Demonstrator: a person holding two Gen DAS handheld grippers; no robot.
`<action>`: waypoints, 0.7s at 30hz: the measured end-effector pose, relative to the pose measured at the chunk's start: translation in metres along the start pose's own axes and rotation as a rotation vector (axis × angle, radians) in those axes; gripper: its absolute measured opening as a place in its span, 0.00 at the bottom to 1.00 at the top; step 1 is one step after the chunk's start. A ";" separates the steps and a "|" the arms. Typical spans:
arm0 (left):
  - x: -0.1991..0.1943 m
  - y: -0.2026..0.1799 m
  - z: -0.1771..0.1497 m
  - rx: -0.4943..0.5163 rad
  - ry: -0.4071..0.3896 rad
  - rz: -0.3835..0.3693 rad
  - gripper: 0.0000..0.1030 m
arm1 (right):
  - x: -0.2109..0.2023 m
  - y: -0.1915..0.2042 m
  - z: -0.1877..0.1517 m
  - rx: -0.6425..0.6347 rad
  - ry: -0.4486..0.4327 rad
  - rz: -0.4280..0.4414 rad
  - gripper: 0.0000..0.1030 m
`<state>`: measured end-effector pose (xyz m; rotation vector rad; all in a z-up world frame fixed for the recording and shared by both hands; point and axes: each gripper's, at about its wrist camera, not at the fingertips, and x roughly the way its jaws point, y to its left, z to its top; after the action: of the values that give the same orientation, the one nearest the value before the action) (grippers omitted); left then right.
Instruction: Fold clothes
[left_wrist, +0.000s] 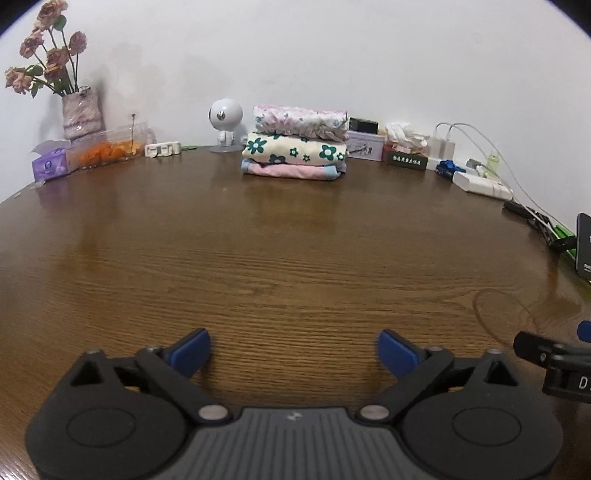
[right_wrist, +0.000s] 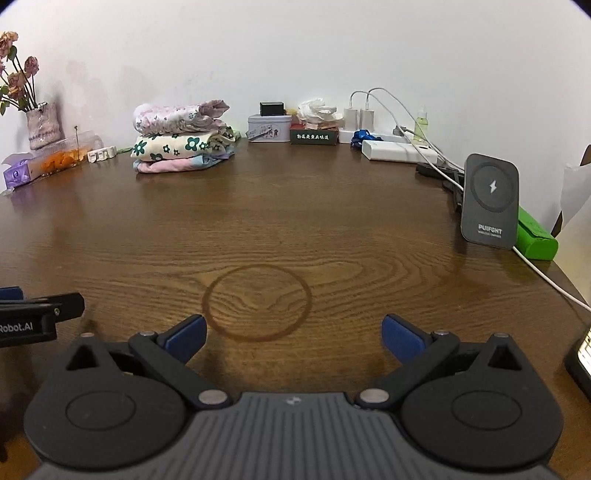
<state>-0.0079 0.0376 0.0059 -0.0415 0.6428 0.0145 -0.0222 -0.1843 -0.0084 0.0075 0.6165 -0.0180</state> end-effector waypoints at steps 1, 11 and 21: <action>0.002 -0.003 0.000 0.020 0.004 0.001 0.99 | 0.002 0.000 0.001 0.001 0.003 -0.001 1.00; 0.009 -0.028 0.002 0.085 0.013 -0.029 1.00 | 0.015 0.001 0.002 0.009 0.050 -0.010 1.00; 0.007 -0.028 0.002 0.084 0.014 -0.033 1.00 | 0.014 0.000 0.002 -0.004 0.051 0.017 1.00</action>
<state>0.0000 0.0098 0.0040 0.0293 0.6563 -0.0448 -0.0091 -0.1849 -0.0149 0.0098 0.6679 0.0001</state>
